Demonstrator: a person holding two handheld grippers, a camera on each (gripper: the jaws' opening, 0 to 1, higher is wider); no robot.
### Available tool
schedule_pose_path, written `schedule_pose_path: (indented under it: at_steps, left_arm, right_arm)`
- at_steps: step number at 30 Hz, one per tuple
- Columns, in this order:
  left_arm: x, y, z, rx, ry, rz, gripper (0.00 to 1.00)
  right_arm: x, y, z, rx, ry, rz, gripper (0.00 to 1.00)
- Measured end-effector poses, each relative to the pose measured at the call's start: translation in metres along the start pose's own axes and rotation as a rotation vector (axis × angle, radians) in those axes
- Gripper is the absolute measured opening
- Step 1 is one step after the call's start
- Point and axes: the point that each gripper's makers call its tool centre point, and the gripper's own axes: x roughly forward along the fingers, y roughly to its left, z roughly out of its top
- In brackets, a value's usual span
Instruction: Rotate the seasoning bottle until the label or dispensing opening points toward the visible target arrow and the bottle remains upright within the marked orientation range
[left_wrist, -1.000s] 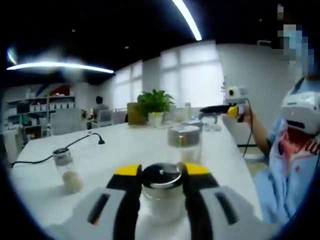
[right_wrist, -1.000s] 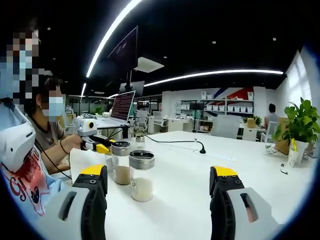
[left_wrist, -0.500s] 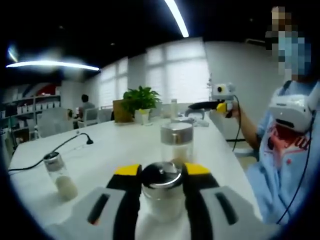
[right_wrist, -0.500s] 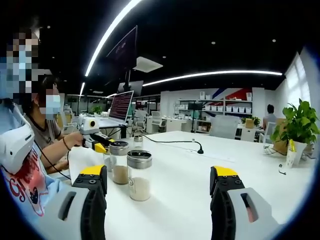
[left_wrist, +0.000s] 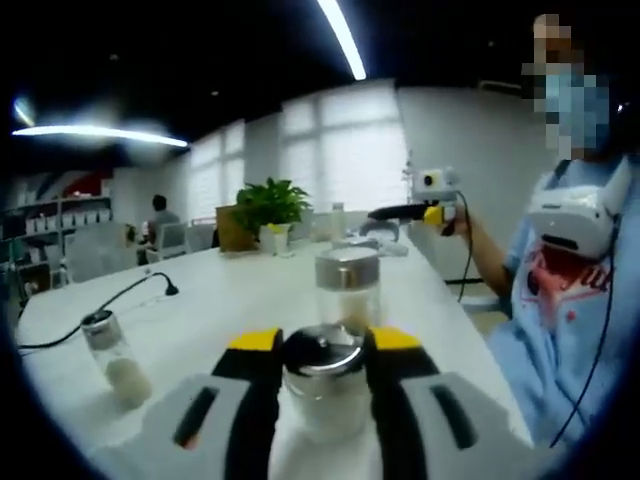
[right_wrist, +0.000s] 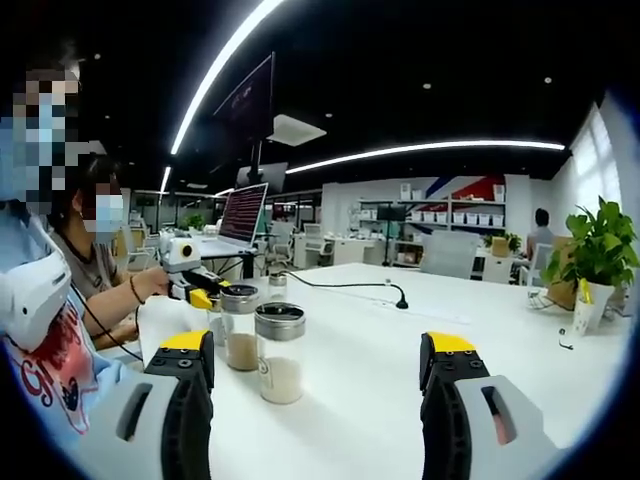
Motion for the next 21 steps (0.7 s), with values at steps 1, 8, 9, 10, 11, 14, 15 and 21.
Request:
schedule_pose_path:
  at_steps: [1, 8, 9, 10, 11, 14, 15, 21]
  left_arm:
    - [0.0, 0.001, -0.001, 0.018, 0.005, 0.015, 0.45]
    - [-0.007, 0.0, 0.002, 0.018, -0.026, 0.062, 0.54]
    - [-0.007, 0.001, 0.001, 0.024, -0.021, 0.082, 0.55]
    - [-0.008, 0.002, 0.0, 0.027, -0.017, 0.101, 0.57]
    - [-0.008, 0.001, 0.001, 0.009, -0.018, 0.118, 0.58]
    - [-0.01, 0.004, -0.002, -0.046, 0.021, 0.204, 0.5]
    - [-0.011, 0.004, -0.001, -0.026, 0.024, 0.224, 0.5]
    - [-0.021, 0.001, 0.005, 0.017, 0.008, 0.369, 0.58]
  right_arm:
    - [-0.001, -0.001, 0.0, 0.003, -0.001, -0.002, 0.87]
    - [-0.007, -0.006, 0.001, -0.011, 0.008, -0.017, 0.88]
    - [-0.01, -0.009, 0.004, -0.017, -0.001, -0.028, 0.88]
    - [-0.013, -0.013, 0.008, -0.015, -0.012, -0.042, 0.88]
    - [-0.014, -0.015, 0.01, -0.012, -0.02, -0.051, 0.88]
    - [-0.019, -0.02, 0.016, -0.002, -0.045, -0.075, 0.88]
    - [-0.02, -0.02, 0.018, 0.0, -0.056, -0.078, 0.88]
    - [-0.022, -0.018, 0.021, -0.034, -0.057, -0.086, 0.88]
